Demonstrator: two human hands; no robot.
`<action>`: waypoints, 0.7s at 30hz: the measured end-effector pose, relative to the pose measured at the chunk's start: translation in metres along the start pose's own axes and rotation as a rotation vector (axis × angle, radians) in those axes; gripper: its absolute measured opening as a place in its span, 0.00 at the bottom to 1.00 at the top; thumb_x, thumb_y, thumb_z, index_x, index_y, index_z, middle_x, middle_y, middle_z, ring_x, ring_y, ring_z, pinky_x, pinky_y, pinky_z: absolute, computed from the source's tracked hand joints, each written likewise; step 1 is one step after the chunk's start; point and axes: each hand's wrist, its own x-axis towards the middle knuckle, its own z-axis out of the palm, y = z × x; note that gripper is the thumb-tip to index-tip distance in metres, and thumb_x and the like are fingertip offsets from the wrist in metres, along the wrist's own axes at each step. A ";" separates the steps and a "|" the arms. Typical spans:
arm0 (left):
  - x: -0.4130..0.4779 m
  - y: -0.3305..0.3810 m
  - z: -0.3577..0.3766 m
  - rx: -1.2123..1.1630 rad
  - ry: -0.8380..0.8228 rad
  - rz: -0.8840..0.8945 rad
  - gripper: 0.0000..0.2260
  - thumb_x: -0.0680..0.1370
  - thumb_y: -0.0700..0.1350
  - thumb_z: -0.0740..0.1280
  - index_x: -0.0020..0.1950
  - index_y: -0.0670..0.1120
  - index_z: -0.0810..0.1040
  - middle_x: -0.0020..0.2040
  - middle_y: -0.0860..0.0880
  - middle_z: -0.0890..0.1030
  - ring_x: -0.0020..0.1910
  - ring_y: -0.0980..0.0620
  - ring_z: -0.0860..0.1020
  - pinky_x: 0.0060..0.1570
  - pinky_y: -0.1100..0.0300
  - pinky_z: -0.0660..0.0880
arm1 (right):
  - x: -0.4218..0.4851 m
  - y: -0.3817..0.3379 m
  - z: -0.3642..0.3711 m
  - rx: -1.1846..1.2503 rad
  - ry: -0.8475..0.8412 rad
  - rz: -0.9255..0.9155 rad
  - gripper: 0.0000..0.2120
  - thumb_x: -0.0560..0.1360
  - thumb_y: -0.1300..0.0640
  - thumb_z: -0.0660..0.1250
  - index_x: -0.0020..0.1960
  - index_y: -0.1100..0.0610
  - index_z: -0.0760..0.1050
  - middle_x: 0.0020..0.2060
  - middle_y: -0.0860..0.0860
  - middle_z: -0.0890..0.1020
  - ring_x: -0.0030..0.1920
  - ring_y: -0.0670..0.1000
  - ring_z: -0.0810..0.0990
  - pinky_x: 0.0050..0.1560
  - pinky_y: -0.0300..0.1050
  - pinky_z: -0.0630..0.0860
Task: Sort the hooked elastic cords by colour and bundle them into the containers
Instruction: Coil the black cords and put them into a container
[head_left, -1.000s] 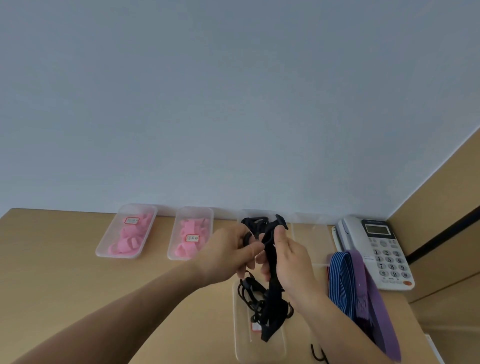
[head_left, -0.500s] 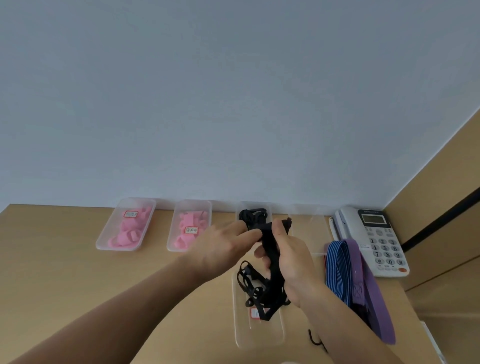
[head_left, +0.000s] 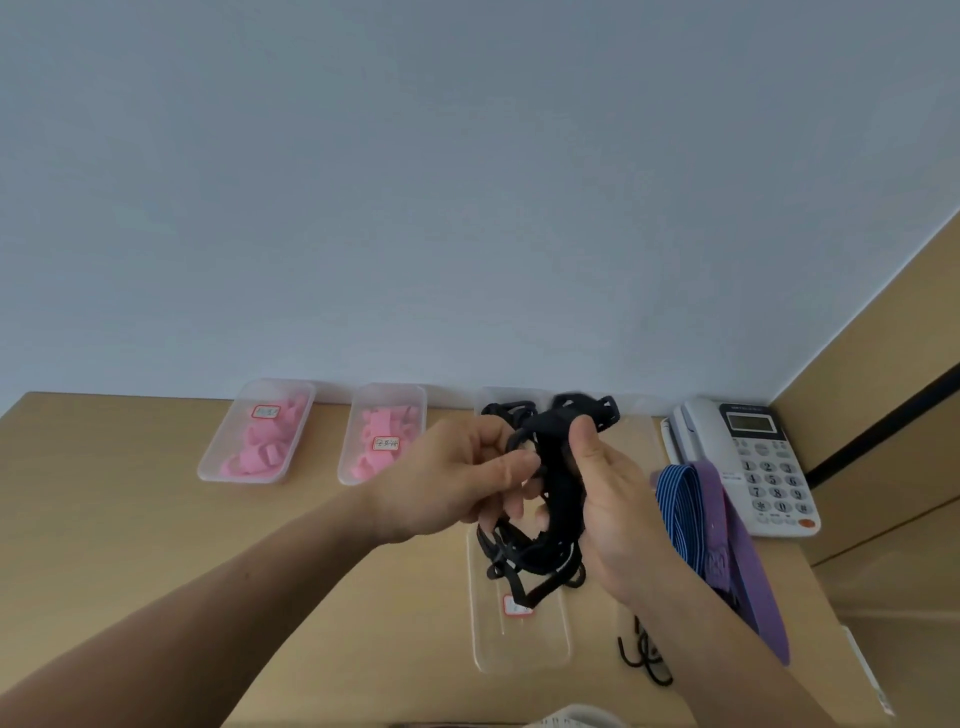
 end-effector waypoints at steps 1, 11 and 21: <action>0.000 0.001 0.002 0.068 0.039 0.024 0.12 0.81 0.47 0.65 0.46 0.38 0.75 0.35 0.47 0.81 0.29 0.50 0.76 0.29 0.61 0.70 | -0.001 -0.003 0.000 -0.049 0.006 0.011 0.25 0.76 0.39 0.58 0.47 0.60 0.82 0.36 0.60 0.81 0.33 0.57 0.76 0.30 0.46 0.72; 0.001 -0.014 0.007 1.192 0.391 0.388 0.08 0.78 0.49 0.59 0.42 0.46 0.71 0.30 0.53 0.74 0.25 0.48 0.73 0.20 0.59 0.62 | -0.008 -0.003 0.011 -0.427 0.117 0.006 0.24 0.82 0.45 0.53 0.46 0.61 0.79 0.30 0.53 0.82 0.25 0.49 0.74 0.25 0.41 0.70; 0.003 -0.025 0.007 1.074 0.462 0.509 0.09 0.75 0.40 0.63 0.54 0.47 0.77 0.41 0.51 0.79 0.32 0.52 0.76 0.27 0.58 0.73 | -0.010 -0.003 0.012 -0.253 0.178 -0.012 0.19 0.80 0.49 0.61 0.41 0.63 0.80 0.29 0.54 0.80 0.23 0.49 0.67 0.26 0.43 0.64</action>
